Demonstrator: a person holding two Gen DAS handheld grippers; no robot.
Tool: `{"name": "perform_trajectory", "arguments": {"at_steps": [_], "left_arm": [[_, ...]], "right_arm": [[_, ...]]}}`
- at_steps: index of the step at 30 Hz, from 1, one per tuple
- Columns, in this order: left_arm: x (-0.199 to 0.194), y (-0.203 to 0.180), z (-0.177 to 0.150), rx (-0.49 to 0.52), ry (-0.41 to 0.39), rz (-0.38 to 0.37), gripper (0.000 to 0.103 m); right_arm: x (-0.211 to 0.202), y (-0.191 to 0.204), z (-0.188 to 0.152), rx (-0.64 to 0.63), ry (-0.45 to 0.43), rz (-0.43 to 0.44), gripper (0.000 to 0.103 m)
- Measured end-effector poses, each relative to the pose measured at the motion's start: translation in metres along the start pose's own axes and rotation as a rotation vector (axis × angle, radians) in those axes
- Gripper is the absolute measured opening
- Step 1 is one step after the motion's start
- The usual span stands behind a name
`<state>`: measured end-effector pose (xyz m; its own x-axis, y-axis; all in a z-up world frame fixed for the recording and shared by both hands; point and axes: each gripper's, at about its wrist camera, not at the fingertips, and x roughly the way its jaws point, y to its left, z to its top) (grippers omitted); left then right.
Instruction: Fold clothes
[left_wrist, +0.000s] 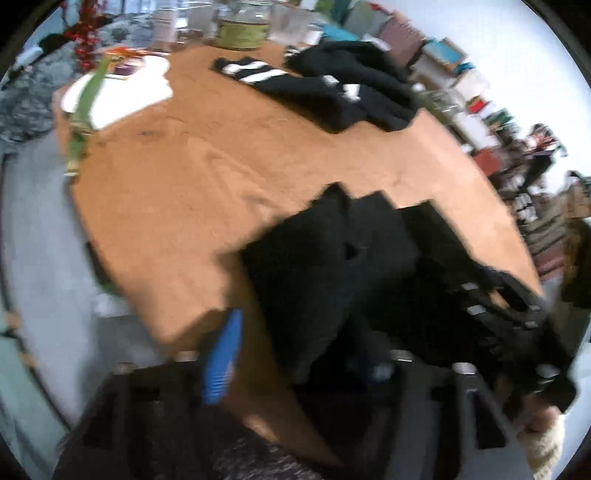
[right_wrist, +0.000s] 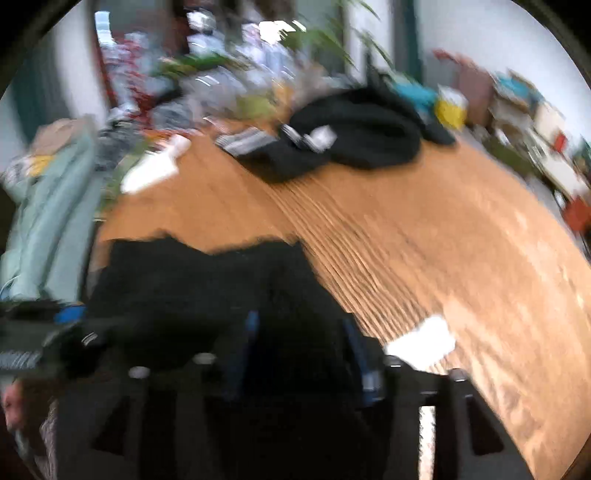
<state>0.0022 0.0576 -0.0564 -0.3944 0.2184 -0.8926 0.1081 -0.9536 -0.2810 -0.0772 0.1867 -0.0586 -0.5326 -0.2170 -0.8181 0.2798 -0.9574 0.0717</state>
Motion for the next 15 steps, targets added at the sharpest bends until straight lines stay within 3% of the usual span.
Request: {"name": "perform_trajectory", "arguments": {"at_steps": [2,4,5,7,10,12,15], "left_arm": [[-0.022,0.001,0.002,0.006,-0.022,-0.002,0.067],[-0.050,-0.003,0.001,0.019,-0.104,0.011,0.069],[-0.062,-0.008,0.000,0.031,-0.136,-0.002,0.071],[-0.080,-0.022,-0.008,0.079,-0.156,-0.066,0.071],[-0.086,-0.060,-0.027,0.259,-0.082,-0.202,0.071],[-0.071,-0.082,-0.045,0.361,-0.013,-0.211,0.071],[-0.035,-0.108,-0.075,0.499,0.112,-0.192,0.071]], "right_arm": [[-0.025,-0.006,0.001,0.019,-0.060,-0.066,0.073],[-0.065,-0.012,-0.002,0.022,-0.150,-0.156,0.080],[-0.086,-0.016,-0.006,0.028,-0.193,-0.191,0.088],[-0.121,-0.020,-0.014,0.053,-0.213,-0.217,0.089],[-0.138,-0.012,-0.029,0.038,-0.118,-0.073,0.084],[-0.133,-0.008,-0.041,0.050,-0.036,0.016,0.083],[-0.105,-0.007,-0.056,0.070,0.068,-0.029,0.083]]}}
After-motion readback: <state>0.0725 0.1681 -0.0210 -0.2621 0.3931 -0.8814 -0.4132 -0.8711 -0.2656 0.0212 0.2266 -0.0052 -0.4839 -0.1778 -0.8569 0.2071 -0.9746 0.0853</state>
